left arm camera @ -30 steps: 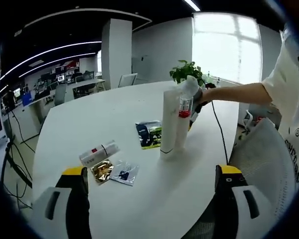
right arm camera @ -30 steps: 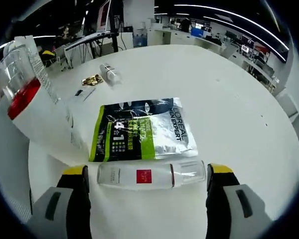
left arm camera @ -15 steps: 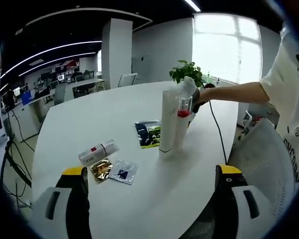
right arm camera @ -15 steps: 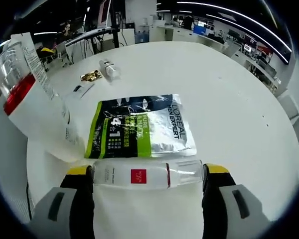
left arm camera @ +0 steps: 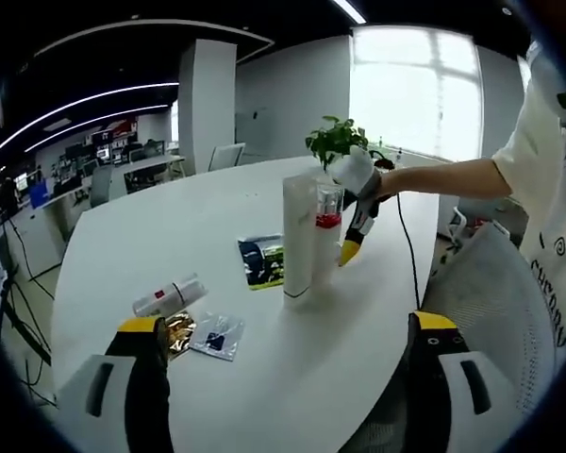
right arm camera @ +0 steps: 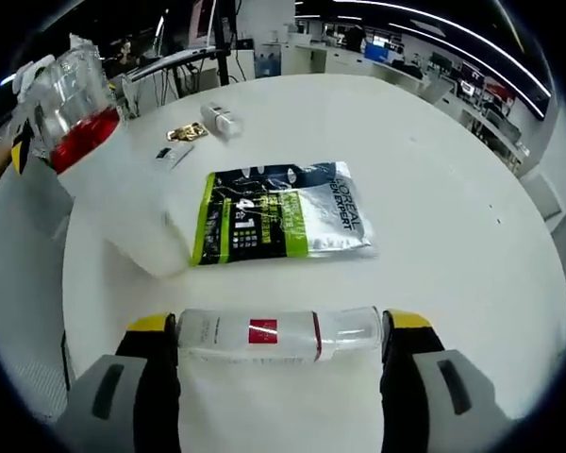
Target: Arrange the skincare products in the storage area until every visible bottle or jar stands upright without overlapping.
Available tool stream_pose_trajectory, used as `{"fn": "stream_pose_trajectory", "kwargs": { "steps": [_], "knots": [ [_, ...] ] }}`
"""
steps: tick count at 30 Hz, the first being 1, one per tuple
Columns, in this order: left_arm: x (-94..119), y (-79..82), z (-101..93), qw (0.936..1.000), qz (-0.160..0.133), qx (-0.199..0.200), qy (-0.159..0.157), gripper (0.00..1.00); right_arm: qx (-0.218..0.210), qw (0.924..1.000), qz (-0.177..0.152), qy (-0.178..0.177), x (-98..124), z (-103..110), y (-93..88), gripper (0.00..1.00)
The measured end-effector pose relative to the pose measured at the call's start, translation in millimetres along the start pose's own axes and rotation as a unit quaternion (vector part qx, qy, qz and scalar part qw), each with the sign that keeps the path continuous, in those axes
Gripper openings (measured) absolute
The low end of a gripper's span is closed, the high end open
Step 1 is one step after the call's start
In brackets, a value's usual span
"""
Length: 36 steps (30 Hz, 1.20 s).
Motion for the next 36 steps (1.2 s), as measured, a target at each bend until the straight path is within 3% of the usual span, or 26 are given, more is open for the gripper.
{"fn": "stream_pose_trajectory", "kwargs": {
  "steps": [14, 23, 36],
  "knots": [
    [-3.3, 1.9, -13.3, 0.9998, -0.008, -0.003, -0.019, 0.99, 0.006, 0.9999, -0.011, 0.001, 21.0, 43.3, -13.5, 0.88],
    [-14.2, -2.4, -25.6, 0.9985, 0.018, 0.001, -0.053, 0.98, 0.028, 0.9991, -0.024, 0.020, 28.9, 85.0, -8.6, 0.88],
    [-24.1, -3.1, -37.5, 0.9965, 0.031, -0.010, -0.077, 0.97, 0.027, 0.9974, -0.054, 0.040, 32.7, 118.5, -3.9, 0.88]
  ]
}}
Point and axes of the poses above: the point that each gripper's makers call its tool centre point, and the gripper's own axes: x roughly backward along the fingers, z roughly to its left, y roughly out of its top, the point moved 4 cm from there along x, roughly backward along the fingers, and after that the axes turned 11 degrees about -y, right-handed, at the moved point
